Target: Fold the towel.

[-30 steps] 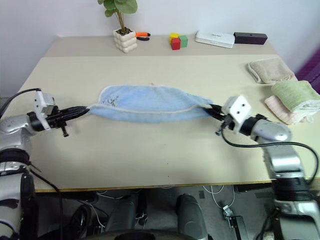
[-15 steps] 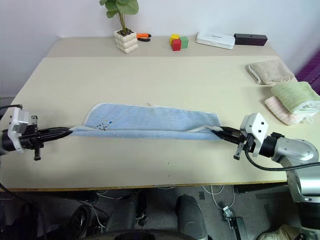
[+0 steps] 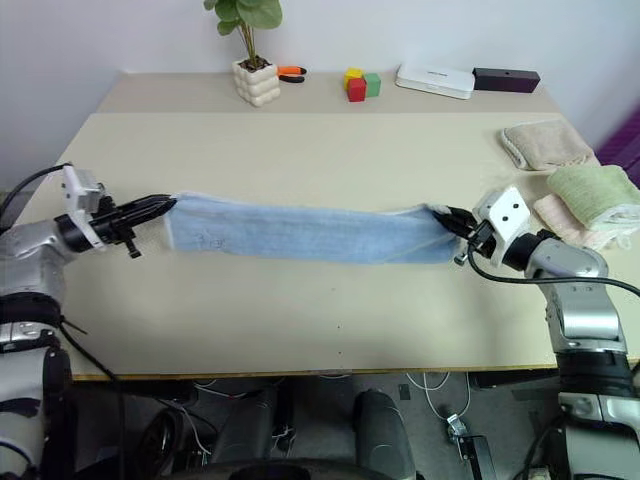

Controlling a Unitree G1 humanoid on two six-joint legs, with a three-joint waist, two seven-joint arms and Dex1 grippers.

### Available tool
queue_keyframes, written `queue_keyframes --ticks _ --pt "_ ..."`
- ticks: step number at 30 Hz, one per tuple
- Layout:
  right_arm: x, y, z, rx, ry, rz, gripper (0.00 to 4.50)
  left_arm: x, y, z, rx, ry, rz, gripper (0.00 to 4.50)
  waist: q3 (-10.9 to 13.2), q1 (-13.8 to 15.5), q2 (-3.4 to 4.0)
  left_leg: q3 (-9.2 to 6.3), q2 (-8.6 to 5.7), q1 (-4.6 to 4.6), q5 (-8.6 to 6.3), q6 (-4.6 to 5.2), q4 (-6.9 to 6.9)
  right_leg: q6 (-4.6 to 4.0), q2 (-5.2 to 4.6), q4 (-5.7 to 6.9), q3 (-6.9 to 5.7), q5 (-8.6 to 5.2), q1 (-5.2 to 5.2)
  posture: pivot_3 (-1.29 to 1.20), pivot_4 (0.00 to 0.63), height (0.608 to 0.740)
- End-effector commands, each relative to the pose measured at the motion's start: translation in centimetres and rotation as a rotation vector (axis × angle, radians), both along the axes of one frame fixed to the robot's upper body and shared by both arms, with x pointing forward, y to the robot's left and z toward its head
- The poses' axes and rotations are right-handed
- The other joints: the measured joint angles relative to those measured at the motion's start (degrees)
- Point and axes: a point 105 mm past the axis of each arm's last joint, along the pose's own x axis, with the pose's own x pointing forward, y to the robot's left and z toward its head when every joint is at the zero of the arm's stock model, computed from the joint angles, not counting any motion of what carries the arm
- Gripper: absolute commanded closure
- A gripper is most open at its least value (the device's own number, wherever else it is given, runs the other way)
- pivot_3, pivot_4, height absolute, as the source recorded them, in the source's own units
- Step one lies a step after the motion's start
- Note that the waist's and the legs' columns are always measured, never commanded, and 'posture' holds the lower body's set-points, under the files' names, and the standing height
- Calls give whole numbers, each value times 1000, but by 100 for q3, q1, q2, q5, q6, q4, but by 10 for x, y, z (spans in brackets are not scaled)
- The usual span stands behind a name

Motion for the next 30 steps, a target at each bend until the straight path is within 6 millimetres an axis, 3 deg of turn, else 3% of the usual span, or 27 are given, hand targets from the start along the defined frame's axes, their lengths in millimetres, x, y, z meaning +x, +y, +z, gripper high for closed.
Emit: queue_keyframes --ticks 1,18,23,29,30 --pt "7 2 6 -14 -55 -17 4476 11 -1 8 13 -51 50 4500 0 7 0 0 0 -1 0 0 0 0 0 -1 0 0 0 0 150 735" --pt "15 -4 -6 -28 -86 -125 4476 26 -3 -8 -11 -35 166 4500 0 10 0 1 0 -1 0 0 0 0 0 0 0 0 0 0 150 735" --pt "12 0 -30 -84 -13 -123 4476 27 -7 -21 5 5 179 4500 0 12 -1 0 0 -1 0 0 0 0 0 0 0 0 0 0 150 735" --pt "8 5 -44 -56 82 -110 4476 28 -9 -39 -51 132 200 4500 0 -3 0 0 0 0 0 0 0 0 0 1 0 0 0 0 150 735" --pt "8 4 -44 -63 84 -116 4192 28 -8 -39 -39 121 207 4212 0 -1 0 0 0 0 0 0 0 0 0 1 0 0 0 0 150 735"
